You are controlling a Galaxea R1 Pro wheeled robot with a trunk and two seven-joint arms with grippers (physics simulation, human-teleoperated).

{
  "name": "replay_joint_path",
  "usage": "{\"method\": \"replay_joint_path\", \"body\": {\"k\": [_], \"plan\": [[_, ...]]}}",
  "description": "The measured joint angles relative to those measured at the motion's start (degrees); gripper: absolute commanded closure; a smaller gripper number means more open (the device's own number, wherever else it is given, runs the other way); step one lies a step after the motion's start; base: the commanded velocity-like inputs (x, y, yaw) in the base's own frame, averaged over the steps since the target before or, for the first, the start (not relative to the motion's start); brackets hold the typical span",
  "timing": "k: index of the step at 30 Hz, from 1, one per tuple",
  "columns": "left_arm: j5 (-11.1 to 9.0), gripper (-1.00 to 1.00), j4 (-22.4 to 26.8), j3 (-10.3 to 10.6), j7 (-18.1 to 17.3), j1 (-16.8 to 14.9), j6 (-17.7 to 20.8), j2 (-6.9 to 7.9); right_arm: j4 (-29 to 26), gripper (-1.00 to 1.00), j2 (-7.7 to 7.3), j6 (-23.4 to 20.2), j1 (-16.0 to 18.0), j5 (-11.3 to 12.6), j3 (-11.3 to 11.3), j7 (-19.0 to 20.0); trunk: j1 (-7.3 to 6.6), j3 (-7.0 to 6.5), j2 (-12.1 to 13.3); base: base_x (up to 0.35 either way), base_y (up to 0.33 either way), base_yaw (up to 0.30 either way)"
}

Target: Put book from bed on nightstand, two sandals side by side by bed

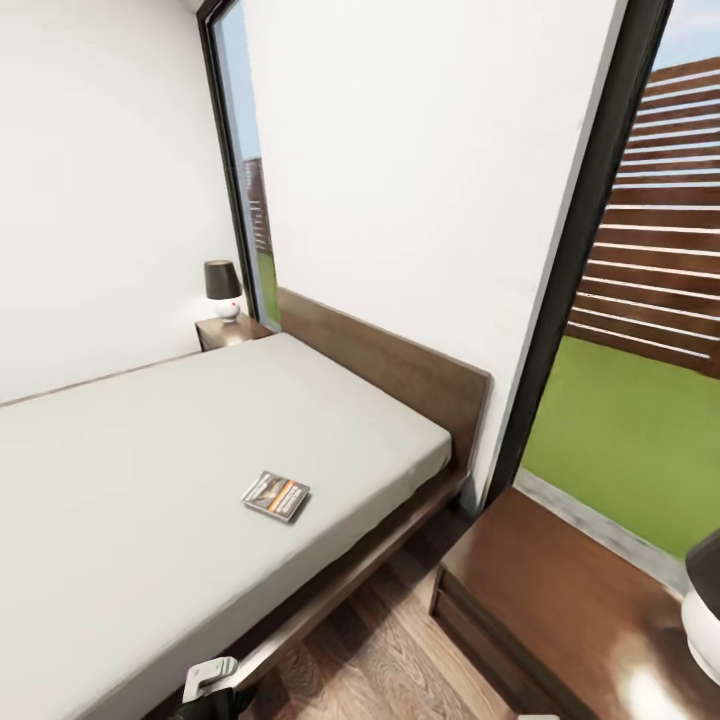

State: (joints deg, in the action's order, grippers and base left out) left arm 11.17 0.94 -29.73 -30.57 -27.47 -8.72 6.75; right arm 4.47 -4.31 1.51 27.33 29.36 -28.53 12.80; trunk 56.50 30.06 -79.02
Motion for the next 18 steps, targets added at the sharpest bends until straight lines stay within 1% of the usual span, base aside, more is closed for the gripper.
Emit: {"method": "replay_joint_path", "body": {"k": [9, 13, 15, 18], "plan": [[0.0, -1.0, 0.0, 0.0, 0.0, 0.0, 0.0, 0.0, 0.0, -1.0, 0.03, 0.0, 0.0, 0.0, 0.0, 0.0, 0.0, 0.0, 0.0, 0.221, -0.204, 0.003], [0.0, -1.0, 0.0, 0.0, 0.0, 0.0, 0.0, 0.0, 0.0, -1.0, 0.01, 0.0, 0.0, 0.0, 0.0, 0.0, 0.01, 0.0, 0.0, 0.144, -0.118, 0.008], [0.0, -1.0, 0.0, 0.0, 0.0, 0.0, 0.0, 0.0, 0.0, -1.0, 0.01, 0.0, 0.0, 0.0, 0.0, 0.0, 0.02, 0.0, 0.0, 0.039, -0.031, 0.124], [0.0, -1.0, 0.0, 0.0, 0.0, 0.0, 0.0, 0.01, 0.0, -1.0, 0.0, 0.0, 0.0, 0.0, 0.0, 0.0, 0.02, 0.04, 0.0, 0.01, -0.008, 0.239]]}}
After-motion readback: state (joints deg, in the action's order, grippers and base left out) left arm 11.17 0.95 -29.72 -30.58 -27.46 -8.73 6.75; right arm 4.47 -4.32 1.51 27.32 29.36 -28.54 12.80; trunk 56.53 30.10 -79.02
